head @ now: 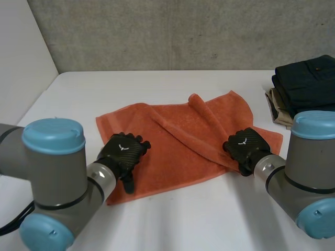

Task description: Fold the laundry.

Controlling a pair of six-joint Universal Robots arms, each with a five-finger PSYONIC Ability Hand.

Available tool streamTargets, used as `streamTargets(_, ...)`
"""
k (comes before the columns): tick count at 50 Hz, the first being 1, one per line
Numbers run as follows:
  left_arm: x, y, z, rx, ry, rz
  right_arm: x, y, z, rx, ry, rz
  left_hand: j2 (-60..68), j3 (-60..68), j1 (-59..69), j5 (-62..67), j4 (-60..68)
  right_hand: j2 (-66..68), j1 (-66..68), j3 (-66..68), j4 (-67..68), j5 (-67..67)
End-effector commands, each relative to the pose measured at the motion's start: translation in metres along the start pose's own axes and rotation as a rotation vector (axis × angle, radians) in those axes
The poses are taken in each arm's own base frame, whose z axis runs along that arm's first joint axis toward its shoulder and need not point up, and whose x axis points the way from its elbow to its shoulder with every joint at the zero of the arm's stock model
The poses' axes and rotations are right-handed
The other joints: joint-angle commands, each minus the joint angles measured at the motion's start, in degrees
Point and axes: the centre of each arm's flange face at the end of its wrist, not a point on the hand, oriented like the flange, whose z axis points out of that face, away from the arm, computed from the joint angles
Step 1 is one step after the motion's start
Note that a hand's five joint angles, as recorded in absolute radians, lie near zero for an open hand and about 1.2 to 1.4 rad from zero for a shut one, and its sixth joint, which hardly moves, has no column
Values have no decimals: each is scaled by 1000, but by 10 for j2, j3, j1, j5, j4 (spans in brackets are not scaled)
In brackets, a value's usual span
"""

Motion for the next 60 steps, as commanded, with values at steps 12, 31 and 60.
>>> streamTargets(12,2,46,10,-53,-40,82,-6,1,-2,-6,-12,-33,-22,-28,-25,-30,-20,87,95,87,87,92)
streamTargets(31,-13,42,44,30,-131,151,-12,3,-2,-10,-26,-45,59,53,56,52,61,89,96,89,89,94)
streamTargets(60,-73,-43,14,354,-305,-77,45,-20,-5,25,93,180,678,672,675,670,680,-434,-427,-434,-434,-429)
